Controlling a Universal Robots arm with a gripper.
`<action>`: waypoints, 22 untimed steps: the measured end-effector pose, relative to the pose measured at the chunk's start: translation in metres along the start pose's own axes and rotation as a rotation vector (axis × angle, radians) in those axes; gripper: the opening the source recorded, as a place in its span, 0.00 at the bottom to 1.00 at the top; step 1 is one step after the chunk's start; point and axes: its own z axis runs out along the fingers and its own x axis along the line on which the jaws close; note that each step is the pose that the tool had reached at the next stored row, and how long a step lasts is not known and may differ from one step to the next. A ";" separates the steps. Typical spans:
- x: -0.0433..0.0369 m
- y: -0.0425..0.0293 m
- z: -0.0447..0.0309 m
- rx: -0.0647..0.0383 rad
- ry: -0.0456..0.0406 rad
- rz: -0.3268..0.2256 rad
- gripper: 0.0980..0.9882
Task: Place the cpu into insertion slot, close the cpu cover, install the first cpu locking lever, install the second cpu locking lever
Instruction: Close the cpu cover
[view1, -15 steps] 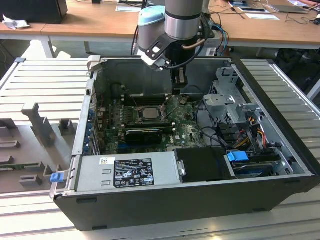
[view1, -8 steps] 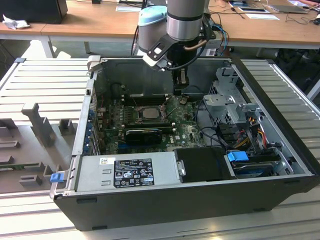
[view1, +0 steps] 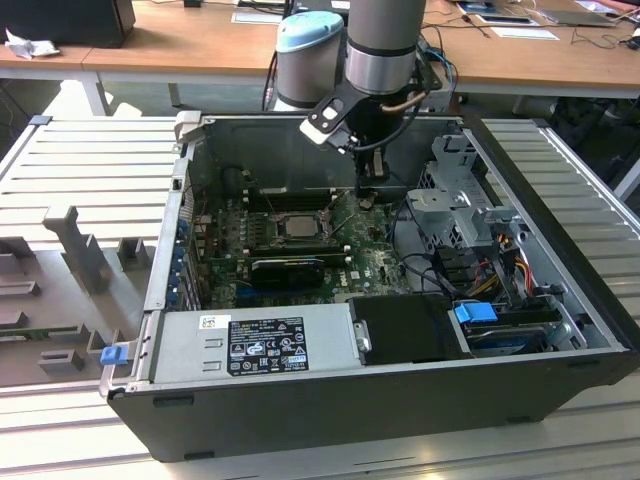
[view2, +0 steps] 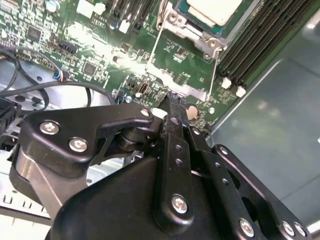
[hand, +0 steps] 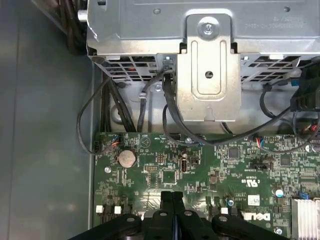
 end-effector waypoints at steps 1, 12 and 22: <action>-0.0002 0.0022 0.0028 0.001 0.0002 -0.004 0.01; -0.0009 0.0009 0.0165 0.014 0.0012 -0.014 0.01; -0.0007 -0.0102 0.0158 0.014 0.0011 -0.014 0.01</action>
